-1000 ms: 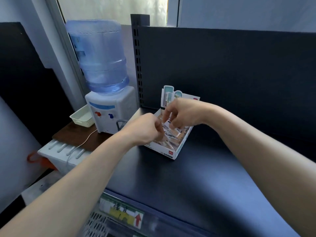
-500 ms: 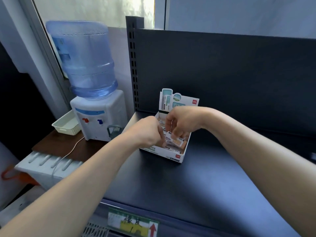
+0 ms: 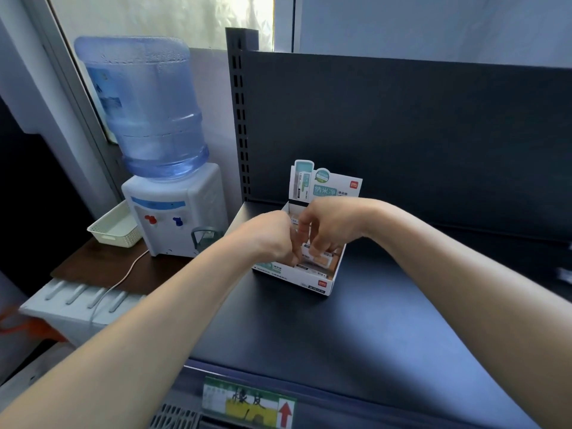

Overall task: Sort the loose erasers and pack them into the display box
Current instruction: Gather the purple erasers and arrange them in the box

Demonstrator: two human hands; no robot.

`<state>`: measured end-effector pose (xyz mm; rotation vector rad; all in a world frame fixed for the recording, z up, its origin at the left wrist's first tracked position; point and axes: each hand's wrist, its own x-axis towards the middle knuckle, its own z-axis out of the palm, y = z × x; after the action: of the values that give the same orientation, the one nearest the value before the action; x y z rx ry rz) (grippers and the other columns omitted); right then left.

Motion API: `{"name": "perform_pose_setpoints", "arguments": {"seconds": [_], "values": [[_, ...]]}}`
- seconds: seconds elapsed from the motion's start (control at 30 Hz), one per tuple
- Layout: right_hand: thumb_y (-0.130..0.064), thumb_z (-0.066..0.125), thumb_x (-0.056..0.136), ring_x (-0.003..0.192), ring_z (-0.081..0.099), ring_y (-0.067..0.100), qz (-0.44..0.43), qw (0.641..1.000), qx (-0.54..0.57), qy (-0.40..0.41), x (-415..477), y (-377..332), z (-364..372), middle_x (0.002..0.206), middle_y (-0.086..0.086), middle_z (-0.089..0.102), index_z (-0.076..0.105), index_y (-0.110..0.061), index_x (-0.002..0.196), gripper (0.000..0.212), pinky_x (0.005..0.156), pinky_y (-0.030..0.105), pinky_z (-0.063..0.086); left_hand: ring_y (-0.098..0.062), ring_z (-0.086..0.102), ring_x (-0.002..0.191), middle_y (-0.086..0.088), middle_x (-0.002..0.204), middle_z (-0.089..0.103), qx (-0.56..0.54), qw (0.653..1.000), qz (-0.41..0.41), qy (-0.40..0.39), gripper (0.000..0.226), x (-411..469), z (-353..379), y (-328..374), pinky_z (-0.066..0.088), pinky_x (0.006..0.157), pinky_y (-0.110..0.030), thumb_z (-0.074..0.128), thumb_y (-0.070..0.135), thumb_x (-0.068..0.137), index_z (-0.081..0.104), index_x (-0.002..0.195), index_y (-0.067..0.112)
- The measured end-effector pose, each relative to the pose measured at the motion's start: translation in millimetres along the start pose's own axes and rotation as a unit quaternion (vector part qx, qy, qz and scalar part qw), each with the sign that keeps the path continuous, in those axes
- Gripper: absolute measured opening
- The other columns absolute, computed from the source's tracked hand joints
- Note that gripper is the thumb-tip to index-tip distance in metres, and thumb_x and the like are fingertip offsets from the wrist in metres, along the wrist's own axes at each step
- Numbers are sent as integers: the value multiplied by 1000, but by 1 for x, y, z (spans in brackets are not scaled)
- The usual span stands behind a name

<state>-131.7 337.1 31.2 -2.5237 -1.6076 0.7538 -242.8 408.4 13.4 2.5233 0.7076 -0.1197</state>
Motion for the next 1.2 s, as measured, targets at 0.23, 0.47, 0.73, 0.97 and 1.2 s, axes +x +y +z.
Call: {"name": "perform_pose_setpoints", "arguments": {"seconds": [0.23,0.47,0.73,0.97,1.2], "values": [[-8,70,82,75,62,17,-7,1000,-3,11,-3,0,2,93,3,67,62,-22,91,19,56,20,46,-22,61,81,-5,85,66,-16,1000,-8,4,17,-2,1,1,50,77,-28,72,11,77,74,93,9],[-10,75,79,60,59,11,-11,1000,-12,-1,-3,-5,6,78,-1,65,64,-18,83,14,52,18,46,-12,56,65,4,68,65,-93,994,-12,60,22,-4,-3,-8,47,64,-21,64,4,78,69,67,22],[-18,75,80,75,56,17,6,993,-113,26,-6,-14,13,81,0,63,71,-11,94,16,54,23,42,-12,56,66,6,67,63,-54,997,-10,47,21,-2,-1,-8,48,68,-23,65,1,77,67,68,20],[-3,67,81,62,58,16,26,993,-88,79,-15,-8,5,75,3,64,67,-10,80,6,55,23,48,-13,60,72,3,74,68,-65,995,26,69,19,-4,-7,-2,46,65,-22,63,3,80,72,74,18],[-10,67,82,71,54,27,174,957,-146,183,-77,44,-17,67,-1,45,57,-17,80,12,56,26,42,-19,63,85,-5,89,71,11,984,163,77,4,0,-4,70,44,70,-25,68,14,81,71,83,12]]}}
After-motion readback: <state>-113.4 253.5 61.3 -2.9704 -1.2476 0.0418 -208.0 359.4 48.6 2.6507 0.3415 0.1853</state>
